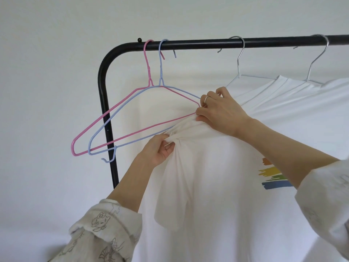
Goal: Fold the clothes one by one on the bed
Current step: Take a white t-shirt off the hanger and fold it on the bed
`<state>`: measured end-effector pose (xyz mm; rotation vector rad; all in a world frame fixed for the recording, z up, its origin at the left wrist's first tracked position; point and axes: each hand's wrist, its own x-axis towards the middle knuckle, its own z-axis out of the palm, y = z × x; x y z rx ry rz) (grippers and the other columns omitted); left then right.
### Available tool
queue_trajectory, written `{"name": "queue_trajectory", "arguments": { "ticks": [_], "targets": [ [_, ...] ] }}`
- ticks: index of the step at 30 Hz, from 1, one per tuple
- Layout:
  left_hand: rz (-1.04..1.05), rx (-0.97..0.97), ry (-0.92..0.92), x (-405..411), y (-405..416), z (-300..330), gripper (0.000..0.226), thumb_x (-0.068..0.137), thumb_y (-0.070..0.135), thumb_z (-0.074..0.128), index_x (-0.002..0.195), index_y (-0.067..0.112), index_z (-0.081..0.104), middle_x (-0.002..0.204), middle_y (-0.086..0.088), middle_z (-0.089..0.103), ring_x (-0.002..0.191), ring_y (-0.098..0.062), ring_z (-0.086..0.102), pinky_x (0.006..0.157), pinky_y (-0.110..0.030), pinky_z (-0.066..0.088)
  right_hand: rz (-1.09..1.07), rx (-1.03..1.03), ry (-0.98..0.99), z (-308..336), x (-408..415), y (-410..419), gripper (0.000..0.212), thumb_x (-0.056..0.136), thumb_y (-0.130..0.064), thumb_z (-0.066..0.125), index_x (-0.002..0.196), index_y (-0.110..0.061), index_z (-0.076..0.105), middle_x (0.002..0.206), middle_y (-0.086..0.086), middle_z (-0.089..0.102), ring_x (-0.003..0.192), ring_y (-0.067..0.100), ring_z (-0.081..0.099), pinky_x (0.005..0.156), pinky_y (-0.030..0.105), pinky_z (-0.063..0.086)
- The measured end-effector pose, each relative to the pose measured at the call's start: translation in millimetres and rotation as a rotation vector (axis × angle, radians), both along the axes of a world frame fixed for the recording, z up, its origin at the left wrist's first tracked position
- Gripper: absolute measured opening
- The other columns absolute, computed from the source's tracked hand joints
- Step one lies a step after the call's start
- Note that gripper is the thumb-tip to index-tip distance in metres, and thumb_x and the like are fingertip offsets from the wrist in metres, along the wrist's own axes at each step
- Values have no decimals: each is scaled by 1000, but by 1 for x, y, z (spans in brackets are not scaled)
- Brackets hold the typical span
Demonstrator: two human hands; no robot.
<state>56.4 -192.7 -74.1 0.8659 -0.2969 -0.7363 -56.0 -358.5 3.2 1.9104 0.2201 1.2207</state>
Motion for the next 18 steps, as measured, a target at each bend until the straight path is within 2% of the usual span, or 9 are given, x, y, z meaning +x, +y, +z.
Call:
{"name": "queue_trajectory", "arguments": {
  "ticks": [3,5,8,12,16,18],
  "targets": [
    [6,-9,-63,-4,1,-2,20,86,-11,45,83,1,62,70,-8,68,60,-15,67,57,-22,58,-18,1,37,-2,-3,-1,24,81,-29,57,64,-17,68,68,5,57,63,25,55,73,34,27],
    [46,6,-121,-9,-1,-2,18,89,-7,49,83,2,63,68,-6,71,59,-14,69,60,-22,59,-31,-1,38,-3,-4,-1,25,82,-29,56,64,-17,68,68,5,58,63,25,55,74,34,27],
    [132,78,-255,-12,-3,0,11,89,-2,55,89,4,64,78,-7,68,65,-15,66,59,-21,58,-36,2,30,-3,-8,0,27,83,-29,52,64,-17,67,68,5,59,63,25,56,74,34,27],
    [154,198,-408,-12,1,0,19,86,-1,61,105,-3,64,87,-11,68,67,-17,68,65,-24,59,-41,-6,41,-4,-12,1,24,80,-28,56,62,-17,67,67,5,58,62,25,55,74,34,27],
    [299,301,-479,-16,-3,5,11,84,-3,61,94,-5,64,80,-13,65,65,-19,65,57,-22,59,-47,-12,40,-3,-15,4,21,78,-26,59,61,-16,65,68,5,59,62,25,55,74,34,28],
    [294,326,-467,-16,-5,6,9,85,-2,61,92,-6,63,78,-13,65,58,-16,65,56,-22,58,-51,-24,45,-4,-17,5,19,77,-26,60,62,-15,65,69,5,59,62,25,55,74,34,28]
  ]
}}
